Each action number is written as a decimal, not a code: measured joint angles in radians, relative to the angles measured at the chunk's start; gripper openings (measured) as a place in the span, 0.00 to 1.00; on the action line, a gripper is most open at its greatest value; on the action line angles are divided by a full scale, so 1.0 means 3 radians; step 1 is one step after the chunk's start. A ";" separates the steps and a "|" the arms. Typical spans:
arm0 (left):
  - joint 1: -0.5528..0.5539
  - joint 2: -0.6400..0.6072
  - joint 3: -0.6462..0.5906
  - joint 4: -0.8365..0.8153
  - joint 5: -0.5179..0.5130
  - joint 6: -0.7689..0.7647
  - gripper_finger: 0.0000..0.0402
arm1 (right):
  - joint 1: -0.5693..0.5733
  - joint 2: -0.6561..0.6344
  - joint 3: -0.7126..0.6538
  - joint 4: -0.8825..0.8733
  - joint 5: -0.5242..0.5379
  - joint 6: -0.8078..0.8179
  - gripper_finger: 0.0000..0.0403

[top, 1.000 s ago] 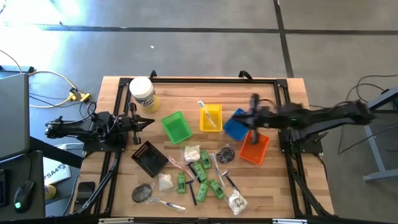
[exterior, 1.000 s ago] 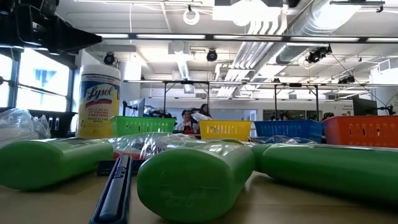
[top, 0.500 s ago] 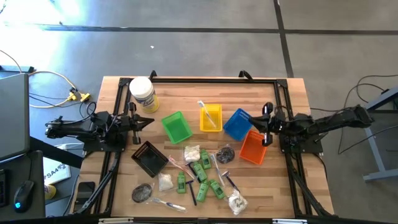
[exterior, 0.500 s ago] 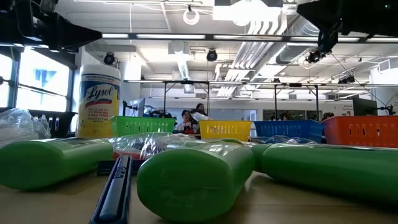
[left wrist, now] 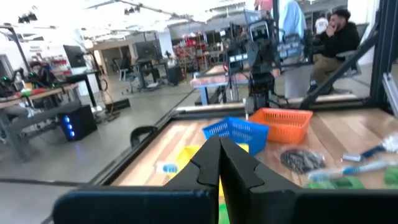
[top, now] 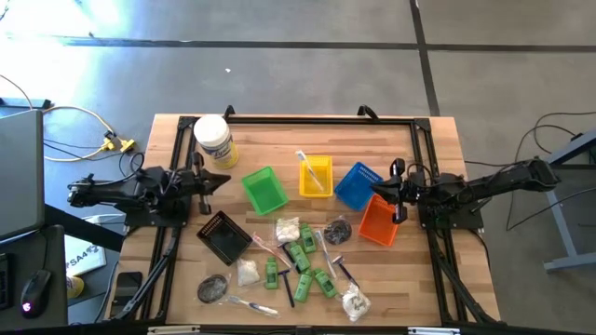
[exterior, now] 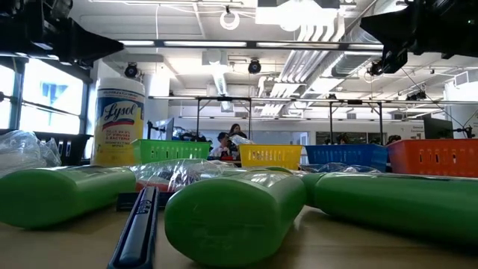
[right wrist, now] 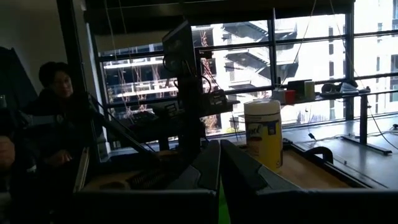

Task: Pick & Place Travel size toiletries
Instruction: Put the shampoo into the green bin

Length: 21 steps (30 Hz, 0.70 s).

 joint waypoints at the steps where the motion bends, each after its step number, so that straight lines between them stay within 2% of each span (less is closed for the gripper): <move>1: 0.0000 0.0000 0.0000 -0.0024 -0.0001 -0.0001 0.00 | 0.0000 0.0000 0.0000 -0.0001 0.0003 -0.0001 0.01; 6: 0.0000 -0.0001 0.0000 -0.0170 -0.0056 0.0051 0.00 | 0.0000 0.0001 0.0000 -0.0019 0.0005 -0.0012 0.01; 9: 0.0000 0.0006 -0.0001 -0.0205 -0.0224 -0.0173 0.00 | 0.0000 0.0001 0.0000 -0.0020 0.0009 -0.0024 0.01; 10: 0.0001 0.0022 -0.0001 -0.0176 -0.0177 -0.0271 0.00 | 0.0000 0.0001 0.0000 -0.0022 0.0009 -0.0024 0.01; 12: -0.0001 0.0113 0.0027 -0.0169 0.0186 -0.0281 0.00 | 0.0000 0.0001 0.0000 -0.0023 0.0005 -0.0025 0.01; 14: -0.0003 0.0297 0.0075 -0.0083 0.0529 -0.0267 0.02 | 0.0000 0.0001 0.0000 -0.0022 0.0008 -0.0007 0.01; 15: -0.0006 0.0433 0.0114 0.0034 0.0596 -0.0299 0.03 | 0.0000 0.0001 0.0000 -0.0022 0.0020 0.0016 0.01; 18: -0.0056 0.0906 0.0350 0.0275 0.0645 -0.0401 0.10 | 0.0000 0.0001 0.0000 -0.0023 0.0016 0.0029 0.01; 21: -0.0218 0.1553 0.0744 0.0273 0.0628 -0.0400 0.17 | 0.0015 0.0001 0.0000 -0.0031 -0.0015 0.0106 0.01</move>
